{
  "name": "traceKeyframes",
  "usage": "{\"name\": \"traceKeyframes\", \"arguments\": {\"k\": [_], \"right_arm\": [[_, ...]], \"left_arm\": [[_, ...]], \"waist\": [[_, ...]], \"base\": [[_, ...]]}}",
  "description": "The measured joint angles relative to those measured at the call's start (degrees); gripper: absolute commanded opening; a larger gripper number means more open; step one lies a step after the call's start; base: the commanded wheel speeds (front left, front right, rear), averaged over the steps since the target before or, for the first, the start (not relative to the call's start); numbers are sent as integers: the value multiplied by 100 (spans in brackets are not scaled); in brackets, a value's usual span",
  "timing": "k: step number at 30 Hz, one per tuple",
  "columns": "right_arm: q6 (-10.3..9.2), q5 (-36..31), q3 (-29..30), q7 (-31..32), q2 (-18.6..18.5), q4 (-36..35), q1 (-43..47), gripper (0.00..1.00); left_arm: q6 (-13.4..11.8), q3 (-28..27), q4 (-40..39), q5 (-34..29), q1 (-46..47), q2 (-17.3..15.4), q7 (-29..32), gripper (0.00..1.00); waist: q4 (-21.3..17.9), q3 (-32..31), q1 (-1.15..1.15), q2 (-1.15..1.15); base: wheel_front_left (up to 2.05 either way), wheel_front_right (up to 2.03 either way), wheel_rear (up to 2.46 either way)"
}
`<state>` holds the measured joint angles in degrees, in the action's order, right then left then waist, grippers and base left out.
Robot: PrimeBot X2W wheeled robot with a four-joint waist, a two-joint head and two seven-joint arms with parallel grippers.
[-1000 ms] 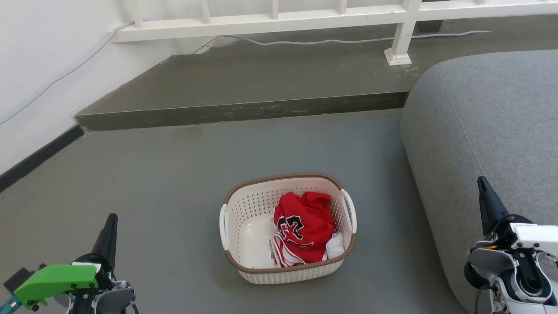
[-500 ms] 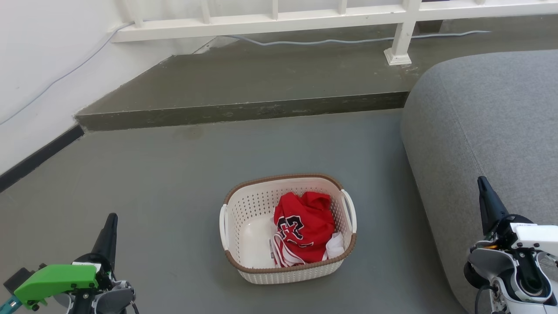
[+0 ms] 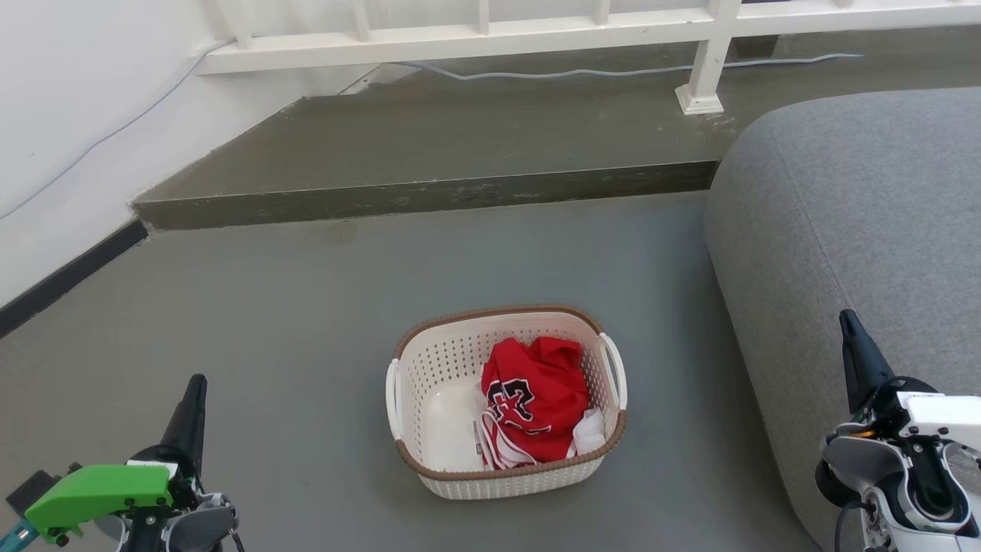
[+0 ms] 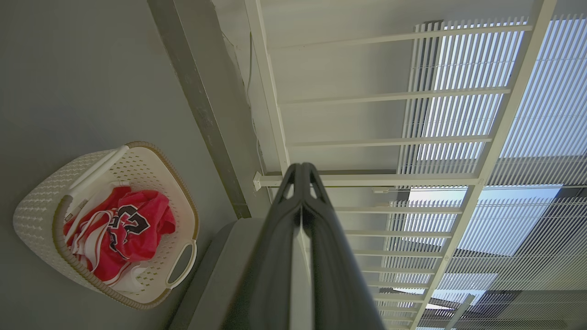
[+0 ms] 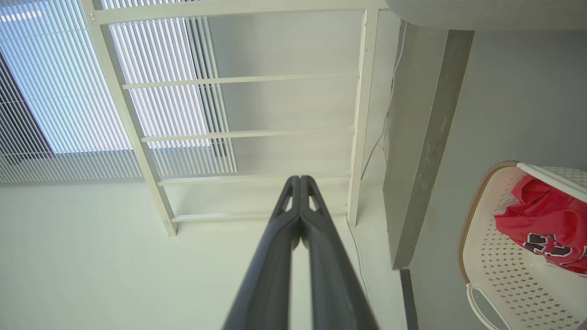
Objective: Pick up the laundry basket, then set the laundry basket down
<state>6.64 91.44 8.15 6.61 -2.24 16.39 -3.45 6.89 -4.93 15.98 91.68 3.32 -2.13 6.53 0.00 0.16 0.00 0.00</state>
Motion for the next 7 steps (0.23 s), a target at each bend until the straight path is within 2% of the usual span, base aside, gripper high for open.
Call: {"name": "traceKeyframes", "arguments": {"k": [7], "right_arm": [[0, 3, -1, 0, 0, -2, 0, 0]], "left_arm": [[15, 0, -2, 0, 0, 0, 0, 0]], "waist": [[0, 0, 0, 0]], "base": [[0, 0, 0]]}}
